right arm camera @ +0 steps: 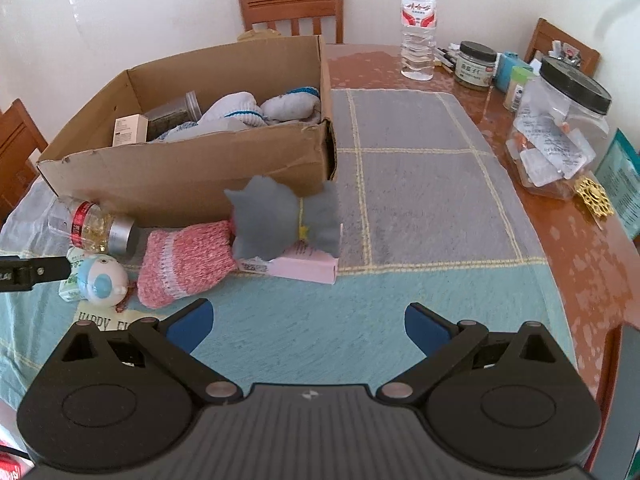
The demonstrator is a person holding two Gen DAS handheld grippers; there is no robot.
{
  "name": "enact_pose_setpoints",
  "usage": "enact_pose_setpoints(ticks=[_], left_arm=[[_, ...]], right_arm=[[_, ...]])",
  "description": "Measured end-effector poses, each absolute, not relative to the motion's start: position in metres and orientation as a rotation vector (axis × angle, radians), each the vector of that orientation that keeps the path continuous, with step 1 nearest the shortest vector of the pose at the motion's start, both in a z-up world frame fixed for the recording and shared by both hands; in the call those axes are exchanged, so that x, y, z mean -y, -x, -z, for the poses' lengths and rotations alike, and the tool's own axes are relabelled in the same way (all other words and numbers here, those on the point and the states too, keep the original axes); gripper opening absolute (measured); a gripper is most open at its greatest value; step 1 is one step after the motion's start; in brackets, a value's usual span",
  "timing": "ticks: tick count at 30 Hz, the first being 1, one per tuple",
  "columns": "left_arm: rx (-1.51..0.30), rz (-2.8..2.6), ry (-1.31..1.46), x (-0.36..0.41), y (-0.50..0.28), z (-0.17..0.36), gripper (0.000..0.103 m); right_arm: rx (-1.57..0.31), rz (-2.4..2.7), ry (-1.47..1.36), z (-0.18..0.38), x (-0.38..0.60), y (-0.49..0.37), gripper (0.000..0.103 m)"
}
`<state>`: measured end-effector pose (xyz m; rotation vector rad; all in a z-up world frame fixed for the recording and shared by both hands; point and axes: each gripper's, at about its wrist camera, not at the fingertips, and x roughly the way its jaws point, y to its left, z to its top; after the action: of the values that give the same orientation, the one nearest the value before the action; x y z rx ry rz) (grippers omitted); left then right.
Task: Organize objects
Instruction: 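Withdraw both tools from the box back toward the remaining items, then grasp the red-labelled capsule jar with the left gripper while the right grasps the grey plush toy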
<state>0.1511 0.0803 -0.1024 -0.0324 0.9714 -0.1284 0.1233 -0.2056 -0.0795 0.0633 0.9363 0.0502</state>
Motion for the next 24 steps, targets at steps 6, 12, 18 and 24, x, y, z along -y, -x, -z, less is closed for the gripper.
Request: enact_pose_setpoints(ticks=[6,12,18,24], left_arm=[[-0.991,0.179,0.034,-0.088,-0.165,0.118,0.102],[-1.005,0.192,0.076,-0.093,-0.168,0.118,0.102],[-1.004,0.184,0.067,-0.087,-0.16,0.11,0.102],[-0.959,0.189,0.025,-0.077,-0.154,0.098,0.102]], right_arm=[[-0.921,0.048,-0.085,0.072,0.193,-0.102,0.103],[-0.919,0.103,-0.092,0.068,0.184,-0.085,0.103],[-0.902,0.084,-0.083,0.068,0.185,-0.1,0.103],[-0.873,0.042,-0.084,0.07,0.189,-0.13,0.103]])
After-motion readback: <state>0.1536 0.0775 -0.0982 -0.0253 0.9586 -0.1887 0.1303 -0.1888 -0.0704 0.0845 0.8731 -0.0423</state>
